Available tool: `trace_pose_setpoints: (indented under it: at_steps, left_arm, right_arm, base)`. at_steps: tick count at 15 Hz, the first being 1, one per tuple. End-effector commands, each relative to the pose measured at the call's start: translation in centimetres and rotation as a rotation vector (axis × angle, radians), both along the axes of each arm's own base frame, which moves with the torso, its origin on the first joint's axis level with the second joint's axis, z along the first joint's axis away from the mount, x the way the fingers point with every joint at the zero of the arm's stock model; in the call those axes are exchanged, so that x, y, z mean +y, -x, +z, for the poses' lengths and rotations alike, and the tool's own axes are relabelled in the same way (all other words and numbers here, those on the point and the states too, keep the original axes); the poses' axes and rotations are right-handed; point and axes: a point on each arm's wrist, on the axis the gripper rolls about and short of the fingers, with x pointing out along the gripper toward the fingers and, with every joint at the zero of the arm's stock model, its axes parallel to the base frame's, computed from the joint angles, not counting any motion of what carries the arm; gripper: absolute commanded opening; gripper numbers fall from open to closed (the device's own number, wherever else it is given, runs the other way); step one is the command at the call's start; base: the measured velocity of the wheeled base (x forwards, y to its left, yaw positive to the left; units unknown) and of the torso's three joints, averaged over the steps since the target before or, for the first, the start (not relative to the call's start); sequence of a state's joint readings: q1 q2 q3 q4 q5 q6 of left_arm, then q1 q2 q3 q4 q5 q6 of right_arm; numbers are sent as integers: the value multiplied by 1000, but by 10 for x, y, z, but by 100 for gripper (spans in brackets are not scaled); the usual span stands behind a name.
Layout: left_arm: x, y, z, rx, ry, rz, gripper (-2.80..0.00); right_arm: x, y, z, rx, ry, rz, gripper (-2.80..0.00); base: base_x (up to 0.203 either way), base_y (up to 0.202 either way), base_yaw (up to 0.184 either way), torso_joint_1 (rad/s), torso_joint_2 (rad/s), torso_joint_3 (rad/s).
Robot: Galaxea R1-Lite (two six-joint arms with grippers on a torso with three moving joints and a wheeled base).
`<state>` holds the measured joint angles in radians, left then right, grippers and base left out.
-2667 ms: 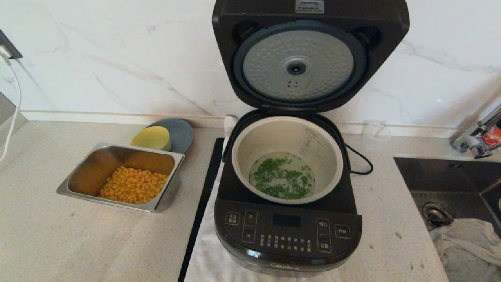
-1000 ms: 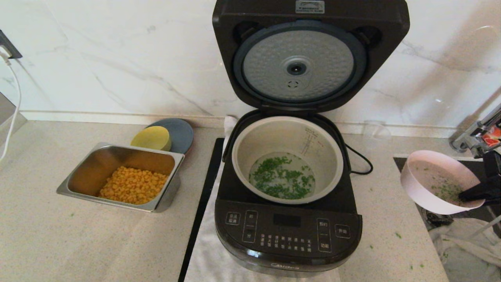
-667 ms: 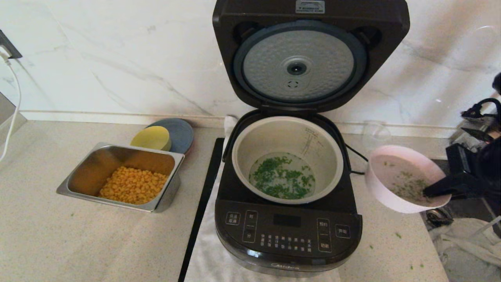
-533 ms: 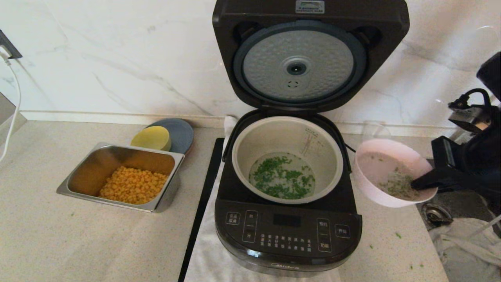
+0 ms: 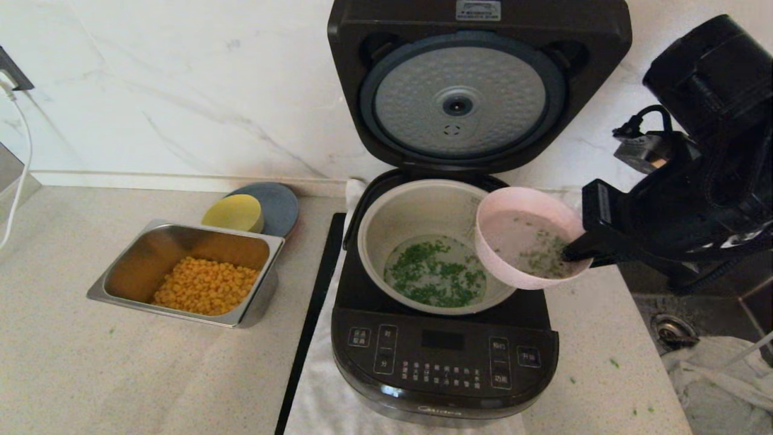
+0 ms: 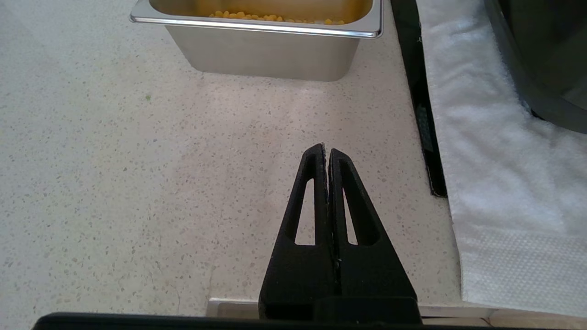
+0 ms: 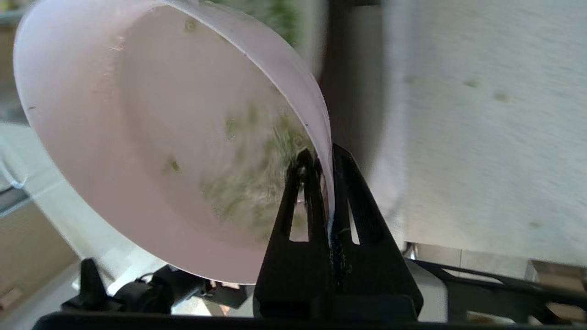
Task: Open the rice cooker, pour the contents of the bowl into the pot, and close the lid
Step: Pour the water from the bowl into the rice cooker
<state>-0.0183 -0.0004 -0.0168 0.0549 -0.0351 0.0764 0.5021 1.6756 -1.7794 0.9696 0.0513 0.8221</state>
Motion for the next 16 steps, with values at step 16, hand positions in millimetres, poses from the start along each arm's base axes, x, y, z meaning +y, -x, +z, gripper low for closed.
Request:
trace_pose_setpoints:
  at_steps: [16]
  left_arm:
    - [0, 0, 0, -1, 0, 0, -280]
  right_arm:
    - [83, -59, -30, -148, 38, 73, -280]
  base:
    - [0, 0, 0, 0, 0, 0]
